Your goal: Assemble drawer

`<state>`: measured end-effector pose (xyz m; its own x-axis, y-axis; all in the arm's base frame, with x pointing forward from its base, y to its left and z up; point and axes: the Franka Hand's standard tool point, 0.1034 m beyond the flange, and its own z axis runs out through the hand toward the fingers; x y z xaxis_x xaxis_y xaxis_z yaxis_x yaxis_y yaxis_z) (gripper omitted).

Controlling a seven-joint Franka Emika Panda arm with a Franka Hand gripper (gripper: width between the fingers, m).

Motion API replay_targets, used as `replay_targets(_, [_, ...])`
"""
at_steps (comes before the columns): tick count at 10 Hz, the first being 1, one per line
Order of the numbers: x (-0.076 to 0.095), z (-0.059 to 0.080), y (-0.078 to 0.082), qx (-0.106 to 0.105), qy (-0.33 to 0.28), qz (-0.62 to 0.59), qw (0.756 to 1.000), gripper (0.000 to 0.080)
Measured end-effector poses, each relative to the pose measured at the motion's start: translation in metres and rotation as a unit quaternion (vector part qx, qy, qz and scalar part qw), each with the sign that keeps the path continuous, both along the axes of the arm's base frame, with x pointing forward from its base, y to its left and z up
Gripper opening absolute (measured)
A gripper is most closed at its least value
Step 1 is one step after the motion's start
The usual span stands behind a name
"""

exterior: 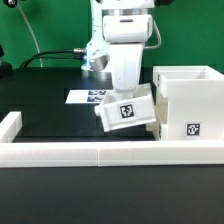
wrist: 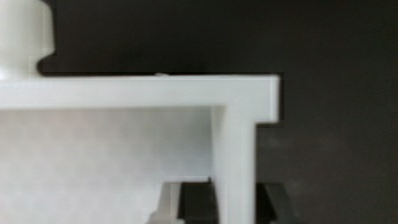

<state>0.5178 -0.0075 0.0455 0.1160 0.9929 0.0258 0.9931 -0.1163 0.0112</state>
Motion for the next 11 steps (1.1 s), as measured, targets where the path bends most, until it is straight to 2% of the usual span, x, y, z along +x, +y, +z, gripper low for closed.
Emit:
replay_targets(2, [-0.008,-0.004,-0.020,0.000,0.007,-0.002,1.000,0.0041])
replay_targets(3, [-0.011,-0.007,-0.024,0.000,0.009,-0.003,1.000,0.0041])
replay_targets(6, [-0.025,-0.028,-0.025,0.007,0.030,-0.003,1.000,0.0041])
replay_targets(8, [-0.025,-0.028,-0.025,0.007,0.031,-0.003,0.999,0.0041])
replay_targets(9, [-0.025,-0.029,-0.025,0.007,0.031,-0.003,0.999,0.0154])
replay_targets(10, [-0.026,-0.029,-0.025,0.007,0.031,-0.003,0.999,0.0154])
replay_targets(11, [-0.026,-0.029,-0.025,0.007,0.031,-0.003,0.999,0.0337])
